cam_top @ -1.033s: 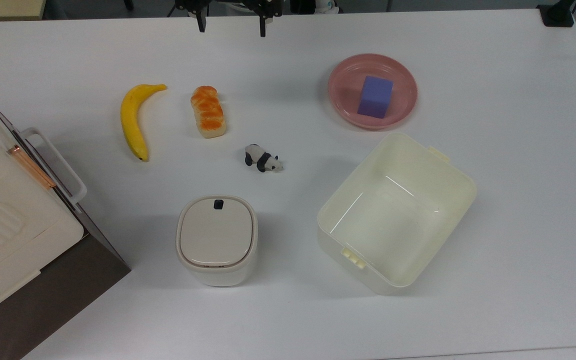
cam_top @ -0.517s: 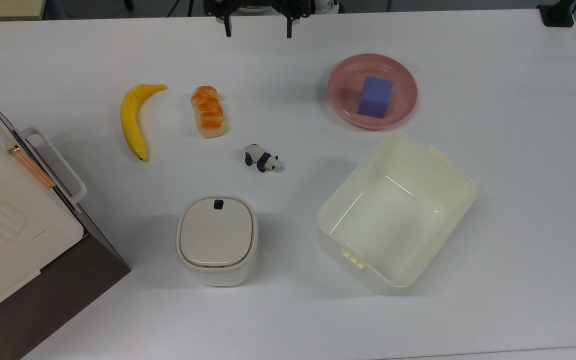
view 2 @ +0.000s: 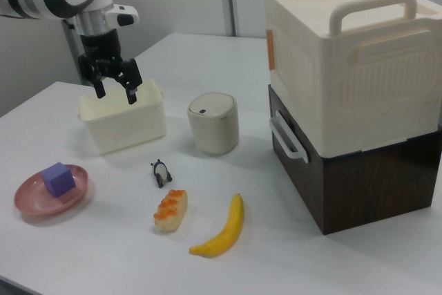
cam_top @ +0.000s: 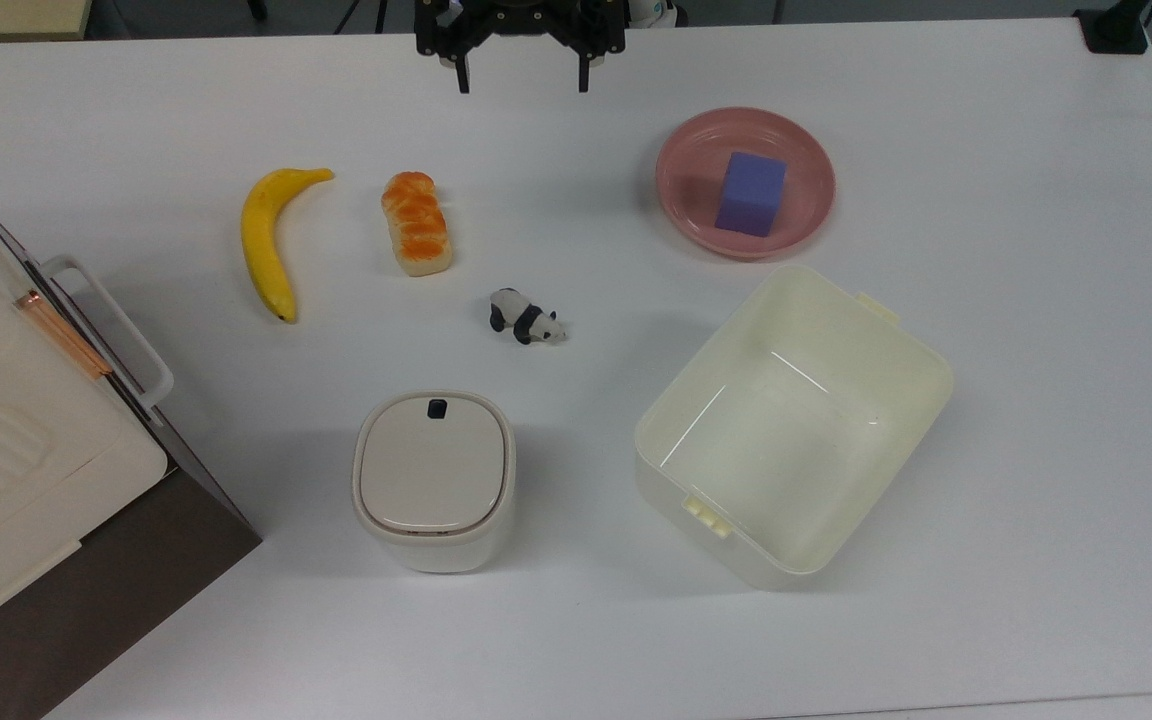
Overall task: Slide the drawer open
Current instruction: 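Move the open gripper toward the dark brown drawer's handle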
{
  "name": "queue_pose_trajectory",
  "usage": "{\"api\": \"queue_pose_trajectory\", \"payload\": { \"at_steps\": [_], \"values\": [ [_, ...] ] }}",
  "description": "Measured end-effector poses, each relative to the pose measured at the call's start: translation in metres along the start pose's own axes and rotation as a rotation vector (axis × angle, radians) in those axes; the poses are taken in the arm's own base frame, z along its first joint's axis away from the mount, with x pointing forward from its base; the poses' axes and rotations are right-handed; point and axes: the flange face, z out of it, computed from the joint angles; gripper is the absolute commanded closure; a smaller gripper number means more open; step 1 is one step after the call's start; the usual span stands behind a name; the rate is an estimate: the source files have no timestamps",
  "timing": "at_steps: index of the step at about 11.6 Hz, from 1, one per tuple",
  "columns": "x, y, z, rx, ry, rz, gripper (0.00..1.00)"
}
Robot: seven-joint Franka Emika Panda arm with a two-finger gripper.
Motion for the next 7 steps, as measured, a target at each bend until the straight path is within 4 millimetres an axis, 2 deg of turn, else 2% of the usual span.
{"api": "queue_pose_trajectory", "payload": {
  "at_steps": [3, 7],
  "values": [
    [0.002, 0.01, 0.003, 0.001, -0.004, -0.177, 0.0],
    [0.004, 0.059, 0.008, -0.015, -0.016, -0.387, 0.0]
  ]
}}
